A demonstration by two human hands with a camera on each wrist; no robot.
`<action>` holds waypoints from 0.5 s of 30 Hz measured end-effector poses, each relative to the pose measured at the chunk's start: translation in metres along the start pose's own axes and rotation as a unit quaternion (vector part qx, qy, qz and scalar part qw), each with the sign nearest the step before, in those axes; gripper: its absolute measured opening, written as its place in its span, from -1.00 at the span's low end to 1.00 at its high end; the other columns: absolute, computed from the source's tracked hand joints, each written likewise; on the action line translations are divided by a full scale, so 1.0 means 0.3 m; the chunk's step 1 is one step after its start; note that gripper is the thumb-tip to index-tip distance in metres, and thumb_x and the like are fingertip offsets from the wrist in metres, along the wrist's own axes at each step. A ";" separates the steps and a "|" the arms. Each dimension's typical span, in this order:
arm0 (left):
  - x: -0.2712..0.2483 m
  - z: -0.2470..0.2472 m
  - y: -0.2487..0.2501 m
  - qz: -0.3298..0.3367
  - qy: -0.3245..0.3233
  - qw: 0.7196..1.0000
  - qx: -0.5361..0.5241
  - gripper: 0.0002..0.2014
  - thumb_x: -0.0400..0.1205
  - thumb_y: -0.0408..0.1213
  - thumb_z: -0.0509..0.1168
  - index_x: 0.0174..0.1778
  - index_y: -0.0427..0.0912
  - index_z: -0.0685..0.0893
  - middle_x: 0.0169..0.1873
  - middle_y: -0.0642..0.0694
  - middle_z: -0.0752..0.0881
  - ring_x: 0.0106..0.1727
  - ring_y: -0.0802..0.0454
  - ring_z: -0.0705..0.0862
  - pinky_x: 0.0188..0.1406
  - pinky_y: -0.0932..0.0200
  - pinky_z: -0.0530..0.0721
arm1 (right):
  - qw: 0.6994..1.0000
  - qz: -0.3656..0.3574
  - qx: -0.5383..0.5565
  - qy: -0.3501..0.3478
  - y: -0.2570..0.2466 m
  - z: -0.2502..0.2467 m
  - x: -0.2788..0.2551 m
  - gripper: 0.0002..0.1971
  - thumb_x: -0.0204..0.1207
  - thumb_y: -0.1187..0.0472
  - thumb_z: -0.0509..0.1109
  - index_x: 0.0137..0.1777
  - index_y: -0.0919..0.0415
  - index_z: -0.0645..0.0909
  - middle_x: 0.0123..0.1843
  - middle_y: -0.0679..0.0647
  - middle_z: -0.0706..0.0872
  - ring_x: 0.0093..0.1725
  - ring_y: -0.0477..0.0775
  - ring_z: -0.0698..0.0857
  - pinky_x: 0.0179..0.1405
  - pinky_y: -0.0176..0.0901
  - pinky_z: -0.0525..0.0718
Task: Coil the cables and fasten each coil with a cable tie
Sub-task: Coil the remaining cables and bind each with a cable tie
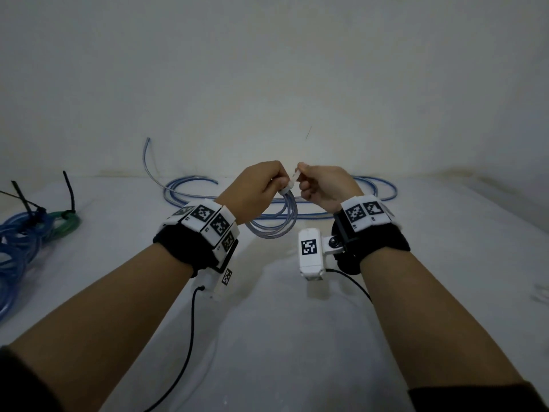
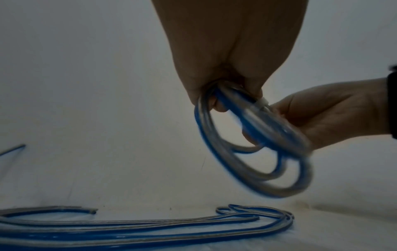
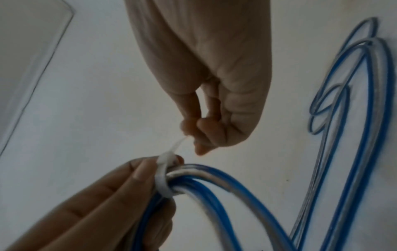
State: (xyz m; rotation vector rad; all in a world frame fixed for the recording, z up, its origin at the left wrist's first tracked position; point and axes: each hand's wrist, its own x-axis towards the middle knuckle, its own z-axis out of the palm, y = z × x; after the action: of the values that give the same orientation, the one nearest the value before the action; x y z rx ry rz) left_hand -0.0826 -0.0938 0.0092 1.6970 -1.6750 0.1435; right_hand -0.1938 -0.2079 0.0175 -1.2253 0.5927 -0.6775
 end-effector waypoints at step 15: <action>-0.107 -0.161 -0.019 -0.058 0.057 0.996 0.019 -0.87 0.64 -0.33 0.24 -0.08 -0.33 0.63 -0.21 -0.10 0.63 -0.16 0.02 0.53 -0.31 0.36 0.36 | 0.998 -0.030 -0.064 -0.001 -0.008 0.252 -0.070 -0.75 0.57 0.43 0.31 -0.35 0.28 0.47 -0.49 0.13 0.56 -0.68 -0.17 0.48 -0.64 -0.42 0.51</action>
State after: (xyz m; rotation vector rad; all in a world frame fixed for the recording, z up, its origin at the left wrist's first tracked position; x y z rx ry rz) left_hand -0.0625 -0.0411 0.0239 1.7753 -1.4944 0.2139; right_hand -0.1529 -0.1444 0.0390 -1.3673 0.6061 -0.6966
